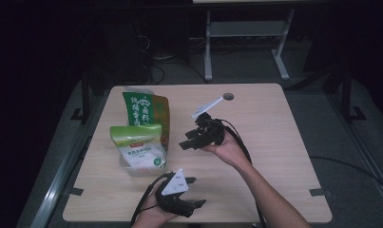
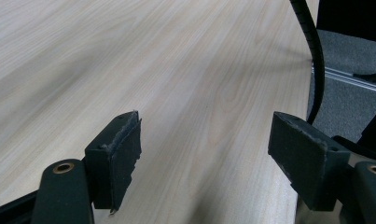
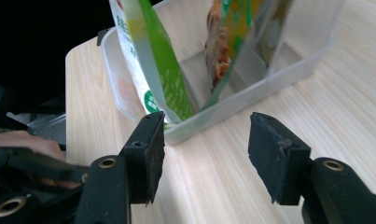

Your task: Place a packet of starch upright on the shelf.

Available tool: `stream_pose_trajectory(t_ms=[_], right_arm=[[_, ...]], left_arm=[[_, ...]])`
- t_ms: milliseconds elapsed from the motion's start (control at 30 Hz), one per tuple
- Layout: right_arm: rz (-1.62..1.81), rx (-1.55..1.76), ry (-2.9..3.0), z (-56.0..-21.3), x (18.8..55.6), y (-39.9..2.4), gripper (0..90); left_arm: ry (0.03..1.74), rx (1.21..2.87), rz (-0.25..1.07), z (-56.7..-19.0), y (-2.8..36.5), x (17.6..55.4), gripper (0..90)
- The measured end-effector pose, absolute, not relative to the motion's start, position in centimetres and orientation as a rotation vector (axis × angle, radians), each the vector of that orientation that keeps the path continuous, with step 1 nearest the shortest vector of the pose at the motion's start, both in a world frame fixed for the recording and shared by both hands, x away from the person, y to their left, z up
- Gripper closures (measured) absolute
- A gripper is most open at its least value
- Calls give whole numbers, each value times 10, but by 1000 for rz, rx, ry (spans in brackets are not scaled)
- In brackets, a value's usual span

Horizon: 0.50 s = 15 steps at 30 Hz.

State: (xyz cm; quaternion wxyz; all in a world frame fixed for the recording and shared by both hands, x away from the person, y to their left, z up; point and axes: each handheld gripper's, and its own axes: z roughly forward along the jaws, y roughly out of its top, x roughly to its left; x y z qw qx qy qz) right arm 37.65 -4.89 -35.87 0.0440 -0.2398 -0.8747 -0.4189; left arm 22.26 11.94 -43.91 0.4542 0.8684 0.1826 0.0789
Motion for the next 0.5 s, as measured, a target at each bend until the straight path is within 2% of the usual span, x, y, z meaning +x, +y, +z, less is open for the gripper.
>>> stream_pose_trajectory(t_ms=[500], right_arm=[[-1264, -889, -2685, -361, 384, -94, 388]], left_arm=[[470, 2123, 206, -436, 123, 225, 250]])
